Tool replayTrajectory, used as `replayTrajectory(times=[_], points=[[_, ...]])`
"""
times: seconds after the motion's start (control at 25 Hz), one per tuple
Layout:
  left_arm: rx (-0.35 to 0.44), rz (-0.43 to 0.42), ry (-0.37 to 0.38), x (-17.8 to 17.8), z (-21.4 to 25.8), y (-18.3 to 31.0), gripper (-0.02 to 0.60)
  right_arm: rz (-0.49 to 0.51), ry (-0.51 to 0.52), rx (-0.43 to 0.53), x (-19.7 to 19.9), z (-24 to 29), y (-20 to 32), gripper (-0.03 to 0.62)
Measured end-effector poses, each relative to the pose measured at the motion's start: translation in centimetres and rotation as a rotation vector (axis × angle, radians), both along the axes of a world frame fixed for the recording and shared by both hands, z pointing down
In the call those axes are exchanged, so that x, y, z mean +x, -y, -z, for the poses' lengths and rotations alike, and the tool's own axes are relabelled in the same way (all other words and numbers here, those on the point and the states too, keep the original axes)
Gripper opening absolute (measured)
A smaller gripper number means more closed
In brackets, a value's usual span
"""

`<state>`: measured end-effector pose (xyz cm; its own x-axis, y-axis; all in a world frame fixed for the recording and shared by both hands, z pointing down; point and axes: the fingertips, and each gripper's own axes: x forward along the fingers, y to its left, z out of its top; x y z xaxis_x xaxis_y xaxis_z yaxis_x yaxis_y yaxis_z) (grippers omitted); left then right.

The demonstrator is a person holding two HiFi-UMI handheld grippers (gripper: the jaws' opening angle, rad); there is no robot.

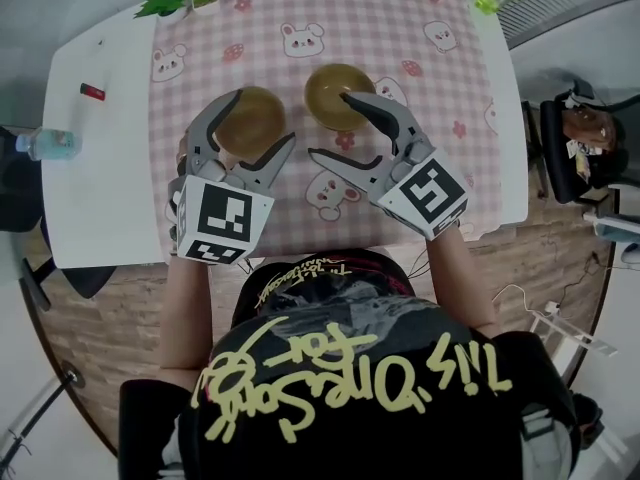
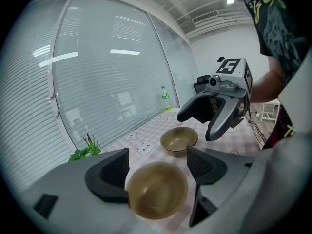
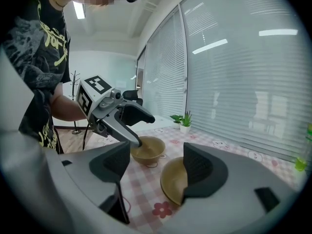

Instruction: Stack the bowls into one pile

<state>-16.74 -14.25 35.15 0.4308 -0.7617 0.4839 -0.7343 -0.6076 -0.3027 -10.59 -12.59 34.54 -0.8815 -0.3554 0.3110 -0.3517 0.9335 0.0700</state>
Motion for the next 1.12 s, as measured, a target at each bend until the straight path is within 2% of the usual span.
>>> replayTrajectory(times=[0.16, 0.36, 0.6, 0.88, 1.12], points=[[-0.021, -0.027, -0.068, -1.2, -0.4, -0.7, 0.371, -0.003, -0.003, -0.01, -1.9, -0.5, -0.7, 0.334], [-0.038, -0.059, -0.062, -3.1, -0.8, -0.9, 0.371, -0.01, 0.012, -0.012, -3.9, -0.8, -1.1, 0.334], [-0.062, -0.088, -0.095, -5.2, -1.7, -1.3, 0.371, -0.053, -0.01, -0.043, -5.6, -1.8, -1.4, 0.334], [-0.078, -0.137, -0.105, -6.1, -2.1, -1.8, 0.371, -0.073, -0.011, -0.051, -6.5, -2.6, -1.6, 0.334], [-0.11, -0.167, -0.117, -7.9, -2.9, -2.8, 0.37, -0.085, -0.056, -0.066, -7.7, -3.7, -2.2, 0.334]])
